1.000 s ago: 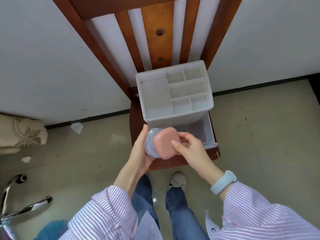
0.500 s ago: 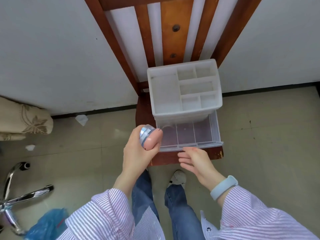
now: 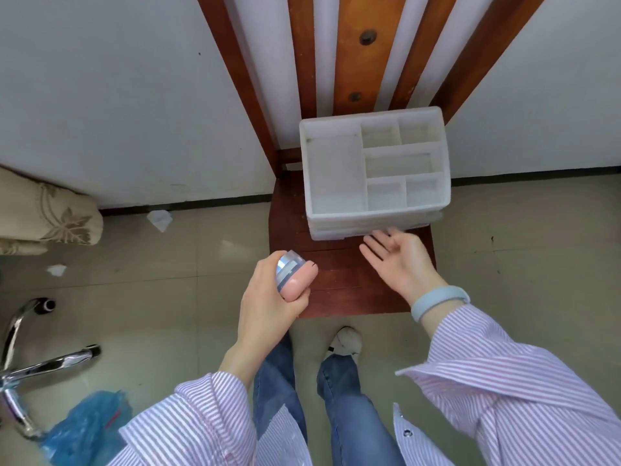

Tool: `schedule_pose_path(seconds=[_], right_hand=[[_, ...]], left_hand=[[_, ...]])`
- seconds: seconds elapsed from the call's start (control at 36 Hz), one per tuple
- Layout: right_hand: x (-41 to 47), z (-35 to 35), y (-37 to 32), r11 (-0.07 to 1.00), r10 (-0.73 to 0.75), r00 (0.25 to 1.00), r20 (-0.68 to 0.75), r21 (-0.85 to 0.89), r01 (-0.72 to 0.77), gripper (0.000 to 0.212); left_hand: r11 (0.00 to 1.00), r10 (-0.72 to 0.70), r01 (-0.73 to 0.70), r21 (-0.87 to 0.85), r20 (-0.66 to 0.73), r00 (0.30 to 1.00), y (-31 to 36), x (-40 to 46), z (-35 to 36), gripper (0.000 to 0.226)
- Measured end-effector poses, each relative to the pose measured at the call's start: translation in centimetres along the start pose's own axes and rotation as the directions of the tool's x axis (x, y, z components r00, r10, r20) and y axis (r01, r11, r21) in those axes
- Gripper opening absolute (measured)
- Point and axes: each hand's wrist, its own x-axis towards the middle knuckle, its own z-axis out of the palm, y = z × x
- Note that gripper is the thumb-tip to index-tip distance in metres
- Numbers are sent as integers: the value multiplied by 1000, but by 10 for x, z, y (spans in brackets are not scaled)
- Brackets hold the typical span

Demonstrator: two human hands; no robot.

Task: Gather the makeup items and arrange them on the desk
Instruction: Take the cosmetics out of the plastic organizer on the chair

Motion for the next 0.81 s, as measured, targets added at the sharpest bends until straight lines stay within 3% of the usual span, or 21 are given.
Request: schedule_pose_path(seconds=[0.14, 0.22, 0.33, 0.44, 0.53, 0.64, 0.72, 0.81], right_hand=[[20, 2, -3, 999, -31, 998, 58, 29, 29, 46], [30, -7, 4, 1000, -17, 1000, 21, -25, 18, 40], [49, -18, 20, 996, 78, 994, -72, -46, -81, 43], [74, -14, 25, 997, 73, 992, -107, -1, -74, 39], [90, -5, 23, 996, 76, 995, -66, 57, -73, 24], [103, -3, 23, 989, 85, 996, -32, 122, -80, 23], [112, -10, 27, 981, 94, 996, 4, 169, -93, 18], [118, -16, 30, 977, 72, 997, 30, 199, -77, 19]], left_hand=[[957, -163, 174, -230, 65, 984, -2, 7, 3, 51], [907, -234, 252, -336, 95, 968, -9, 11, 8, 51], [900, -286, 299, -318, 88, 954, -22, 18, 15, 50], [920, -297, 309, -242, 86, 951, -36, 23, 23, 53], [964, -235, 242, -110, 68, 970, -50, 27, 33, 57], [989, -48, 50, 137, -16, 999, -70, 34, 55, 56], [896, 227, -198, 398, -27, 974, -93, 49, 76, 66], [752, 367, -320, 576, 39, 930, -113, 67, 93, 72]])
